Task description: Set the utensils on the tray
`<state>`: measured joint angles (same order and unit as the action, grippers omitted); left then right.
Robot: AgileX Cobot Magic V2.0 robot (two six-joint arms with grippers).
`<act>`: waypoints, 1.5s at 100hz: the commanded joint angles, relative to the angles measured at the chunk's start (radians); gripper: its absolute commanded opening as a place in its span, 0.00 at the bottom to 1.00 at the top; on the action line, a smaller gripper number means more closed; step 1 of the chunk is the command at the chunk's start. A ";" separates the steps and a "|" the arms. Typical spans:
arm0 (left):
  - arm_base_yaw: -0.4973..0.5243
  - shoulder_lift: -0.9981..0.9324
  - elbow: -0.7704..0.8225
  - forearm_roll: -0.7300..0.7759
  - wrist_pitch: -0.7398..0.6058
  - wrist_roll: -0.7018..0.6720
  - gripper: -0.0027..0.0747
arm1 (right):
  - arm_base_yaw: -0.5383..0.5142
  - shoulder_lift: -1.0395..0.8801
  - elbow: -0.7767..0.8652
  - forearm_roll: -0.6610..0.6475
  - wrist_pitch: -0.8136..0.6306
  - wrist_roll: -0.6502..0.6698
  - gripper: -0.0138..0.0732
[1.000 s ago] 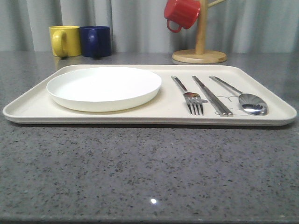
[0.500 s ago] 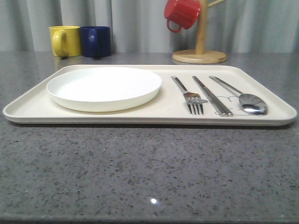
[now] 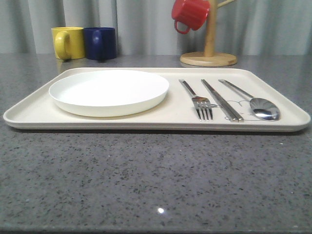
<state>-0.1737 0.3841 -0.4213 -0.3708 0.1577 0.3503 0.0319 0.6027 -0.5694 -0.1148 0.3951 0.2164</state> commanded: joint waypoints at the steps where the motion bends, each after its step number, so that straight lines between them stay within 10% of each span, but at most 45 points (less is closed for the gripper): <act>1: -0.005 0.006 -0.026 -0.006 -0.079 -0.008 0.01 | -0.007 -0.001 -0.026 -0.016 -0.101 -0.008 0.07; 93: -0.005 0.006 -0.026 -0.006 -0.079 -0.008 0.01 | -0.007 -0.014 -0.003 -0.015 -0.120 -0.008 0.07; 150: -0.005 0.006 -0.026 -0.006 -0.079 -0.008 0.01 | -0.009 -0.550 0.425 0.140 -0.343 -0.142 0.07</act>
<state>-0.1737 0.3841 -0.4213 -0.3708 0.1577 0.3503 0.0319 0.1078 -0.1637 0.0236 0.1763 0.0945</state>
